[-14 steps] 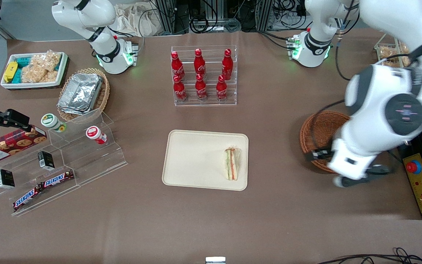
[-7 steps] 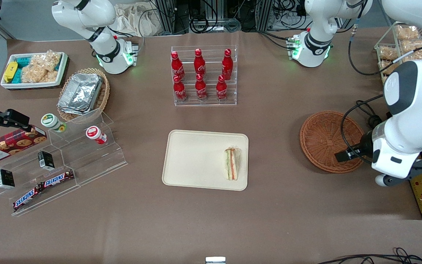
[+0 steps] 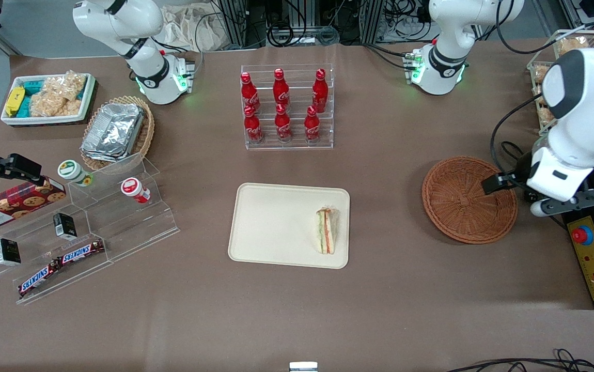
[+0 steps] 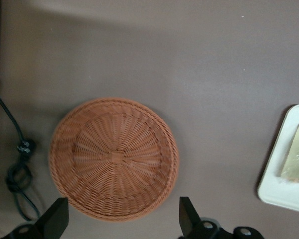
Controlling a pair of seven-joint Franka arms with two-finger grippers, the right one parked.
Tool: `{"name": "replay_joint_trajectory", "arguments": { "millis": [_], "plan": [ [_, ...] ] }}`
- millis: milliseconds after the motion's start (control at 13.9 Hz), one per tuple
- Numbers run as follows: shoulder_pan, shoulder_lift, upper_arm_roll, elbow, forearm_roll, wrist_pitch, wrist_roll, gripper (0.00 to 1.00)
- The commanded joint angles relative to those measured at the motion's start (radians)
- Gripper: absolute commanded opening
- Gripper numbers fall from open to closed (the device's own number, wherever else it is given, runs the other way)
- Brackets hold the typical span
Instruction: Place sandwich from basket to tray
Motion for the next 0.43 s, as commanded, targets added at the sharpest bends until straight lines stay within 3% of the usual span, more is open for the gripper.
{"name": "replay_joint_trajectory", "arguments": {
  "millis": [0,144,360],
  "plan": [
    [0.011,0.075,-0.01,0.185,0.003,-0.16,0.044,1.0],
    [0.012,0.164,-0.01,0.351,0.003,-0.289,0.038,1.0],
    [0.011,0.181,-0.012,0.381,0.006,-0.306,0.038,1.0]
  ]
}}
